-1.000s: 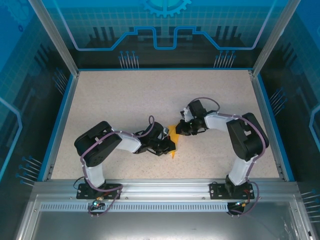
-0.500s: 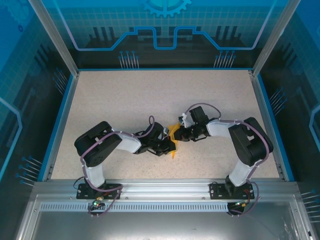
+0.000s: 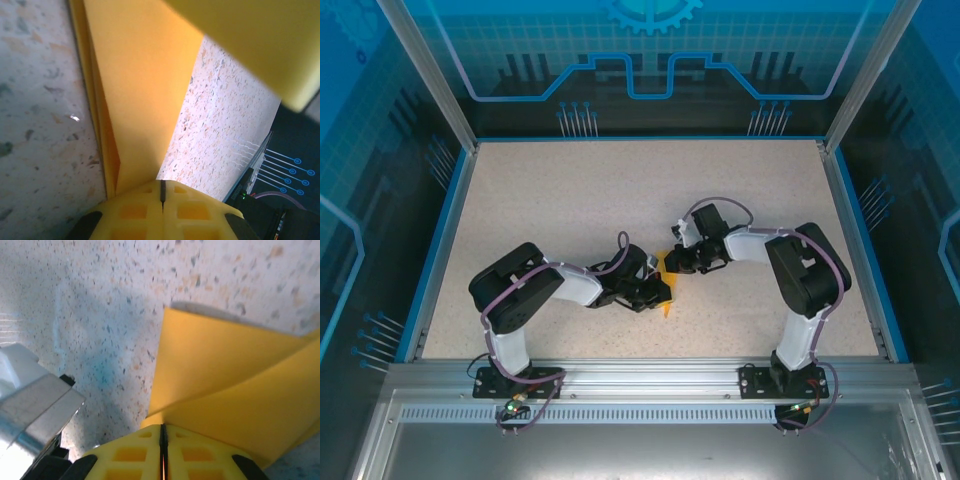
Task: Fold a paper plane with a square sheet of paper (fold left side to right side)
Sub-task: Fold the wing for the fifth time at the center of the table.
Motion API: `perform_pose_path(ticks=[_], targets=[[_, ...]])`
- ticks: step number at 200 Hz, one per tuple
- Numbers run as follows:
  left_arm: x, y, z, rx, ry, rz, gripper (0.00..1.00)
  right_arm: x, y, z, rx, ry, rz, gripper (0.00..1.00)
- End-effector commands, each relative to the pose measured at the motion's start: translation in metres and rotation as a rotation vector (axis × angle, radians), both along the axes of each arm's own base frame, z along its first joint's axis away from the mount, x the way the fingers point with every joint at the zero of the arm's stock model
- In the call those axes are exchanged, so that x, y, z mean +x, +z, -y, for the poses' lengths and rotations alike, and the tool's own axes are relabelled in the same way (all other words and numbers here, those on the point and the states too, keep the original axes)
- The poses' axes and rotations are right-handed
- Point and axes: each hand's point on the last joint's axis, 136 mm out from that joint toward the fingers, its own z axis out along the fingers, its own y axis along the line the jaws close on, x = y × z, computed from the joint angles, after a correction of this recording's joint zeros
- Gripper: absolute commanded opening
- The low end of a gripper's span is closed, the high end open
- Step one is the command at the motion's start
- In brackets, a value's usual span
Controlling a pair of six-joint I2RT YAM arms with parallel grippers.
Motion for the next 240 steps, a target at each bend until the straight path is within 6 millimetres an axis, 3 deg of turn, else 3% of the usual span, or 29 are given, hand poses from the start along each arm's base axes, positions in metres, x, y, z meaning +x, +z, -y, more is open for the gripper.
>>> perform_pose_path(ticks=[1, 84, 217, 240], targets=[[-0.031, -0.047, -0.025, 0.156, 0.001, -0.137, 0.0, 0.006, -0.011, 0.01, -0.07, 0.007, 0.004, 0.1], [-0.032, -0.049, -0.025, 0.159, -0.001, -0.143, 0.0, 0.026, -0.022, 0.024, -0.123, -0.019, 0.029, 0.1], [-0.034, -0.051, -0.028, 0.16, 0.005, -0.149, 0.0, 0.09, -0.009, 0.049, -0.095, -0.106, 0.074, 0.11], [-0.032, -0.049, -0.026, 0.15, 0.003, -0.138, 0.0, 0.103, 0.007, 0.05, -0.078, -0.118, 0.104, 0.11]])
